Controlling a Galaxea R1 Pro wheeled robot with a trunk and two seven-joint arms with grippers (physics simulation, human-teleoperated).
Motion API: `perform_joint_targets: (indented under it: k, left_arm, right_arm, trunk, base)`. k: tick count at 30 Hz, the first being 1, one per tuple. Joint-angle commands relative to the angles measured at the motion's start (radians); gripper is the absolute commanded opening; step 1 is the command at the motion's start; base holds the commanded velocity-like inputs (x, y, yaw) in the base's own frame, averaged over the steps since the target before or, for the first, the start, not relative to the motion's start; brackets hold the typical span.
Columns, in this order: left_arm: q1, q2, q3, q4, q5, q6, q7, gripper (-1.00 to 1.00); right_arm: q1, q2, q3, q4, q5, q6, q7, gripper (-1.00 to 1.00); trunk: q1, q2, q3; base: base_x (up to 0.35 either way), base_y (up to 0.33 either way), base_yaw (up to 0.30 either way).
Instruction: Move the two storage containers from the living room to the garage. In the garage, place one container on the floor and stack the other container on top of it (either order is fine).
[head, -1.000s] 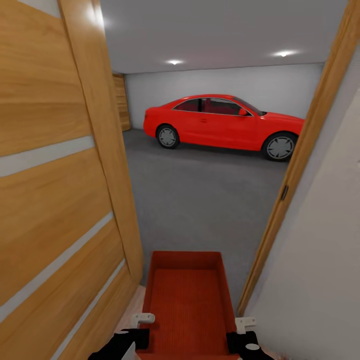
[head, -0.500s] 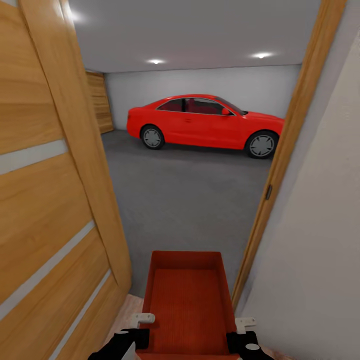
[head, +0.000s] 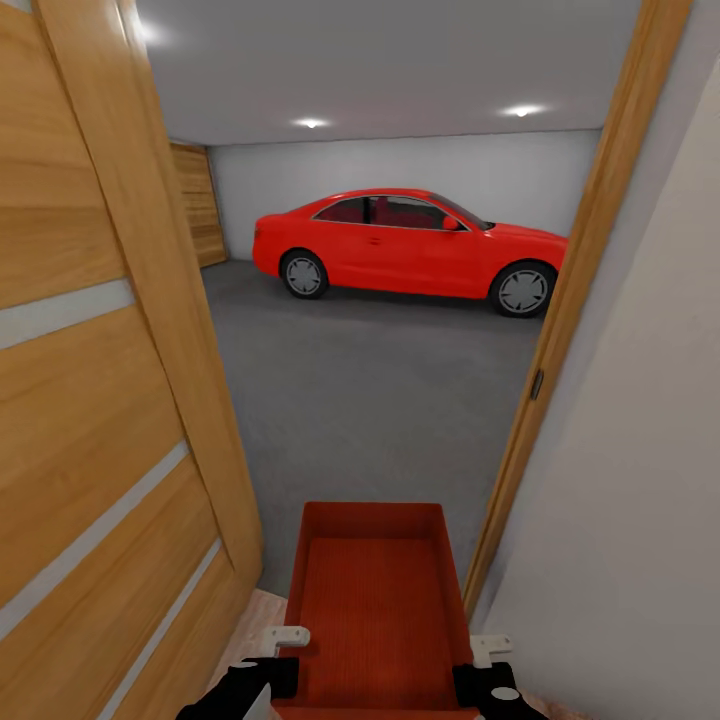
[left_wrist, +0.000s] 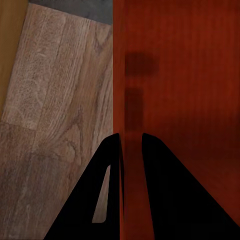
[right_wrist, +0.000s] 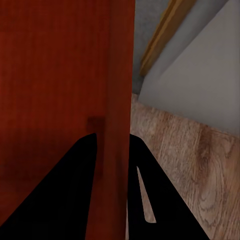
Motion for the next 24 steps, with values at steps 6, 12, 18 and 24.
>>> perform_joint_targets:
  k: [6, 12, 18, 24]
  left_arm:
    - [0.000, -0.001, -0.005, -0.006, -0.007, 0.006, 0.009, -1.00]
    - [0.000, -0.001, -0.005, -0.006, -0.007, 0.006, 0.009, -1.00]
    - [0.000, -0.001, -0.005, -0.006, -0.007, 0.007, 0.009, -1.00]
    - [0.000, -0.002, -0.006, -0.006, -0.007, 0.016, 0.009, -1.00]
  right_arm:
    - [-0.001, 0.000, 0.002, 0.004, -0.024, 0.007, -0.021, -1.00]
    - [-0.001, 0.001, 0.002, 0.004, -0.024, 0.007, -0.021, -1.00]
    - [-0.001, 0.001, 0.002, 0.004, -0.024, 0.007, -0.020, -1.00]
    - [-0.001, 0.001, 0.002, 0.004, -0.024, 0.007, -0.020, -1.00]
  trunk:
    - [0.000, -0.001, -0.001]
    - [0.000, -0.001, -0.001]
    - [0.000, -0.001, -0.001]
    - [0.000, -0.001, -0.001]
  base:
    - [0.000, 0.000, -0.039]
    - [0.000, 0.000, -0.183]
    - [0.000, 0.011, -0.106]
    - [0.053, 0.245, -0.005]
